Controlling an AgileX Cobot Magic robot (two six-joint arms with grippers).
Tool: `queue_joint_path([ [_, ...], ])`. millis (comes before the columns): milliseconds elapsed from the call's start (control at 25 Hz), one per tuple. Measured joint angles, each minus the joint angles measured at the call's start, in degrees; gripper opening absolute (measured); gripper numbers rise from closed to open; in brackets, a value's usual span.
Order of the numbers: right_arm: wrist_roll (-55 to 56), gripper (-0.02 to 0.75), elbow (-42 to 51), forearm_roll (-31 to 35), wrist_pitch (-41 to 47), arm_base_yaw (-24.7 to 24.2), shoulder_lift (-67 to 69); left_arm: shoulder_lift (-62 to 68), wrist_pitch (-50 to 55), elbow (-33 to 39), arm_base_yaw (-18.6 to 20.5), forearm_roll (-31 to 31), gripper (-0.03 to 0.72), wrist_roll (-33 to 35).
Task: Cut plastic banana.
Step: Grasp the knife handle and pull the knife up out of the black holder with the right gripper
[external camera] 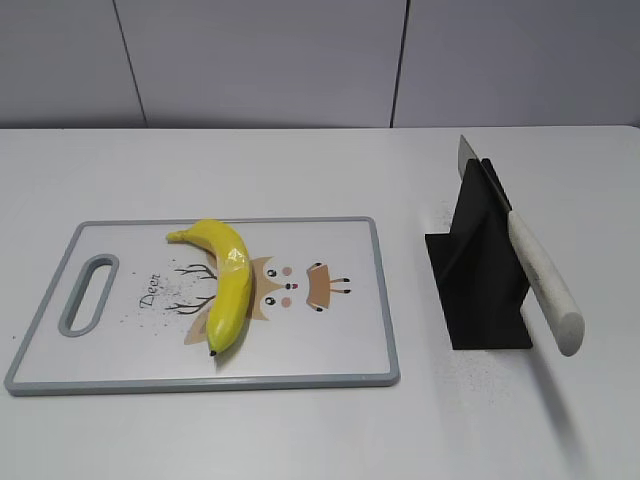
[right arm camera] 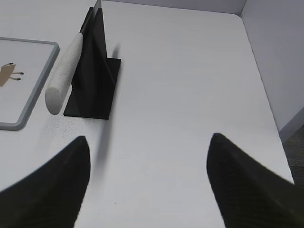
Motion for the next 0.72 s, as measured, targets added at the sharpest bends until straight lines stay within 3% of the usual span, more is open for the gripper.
queue_joint_path([
  [720, 0.0, 0.578, 0.0, 0.0, 0.0, 0.0, 0.0, 0.0, 0.0, 0.0, 0.0, 0.0, 0.589, 0.0],
])
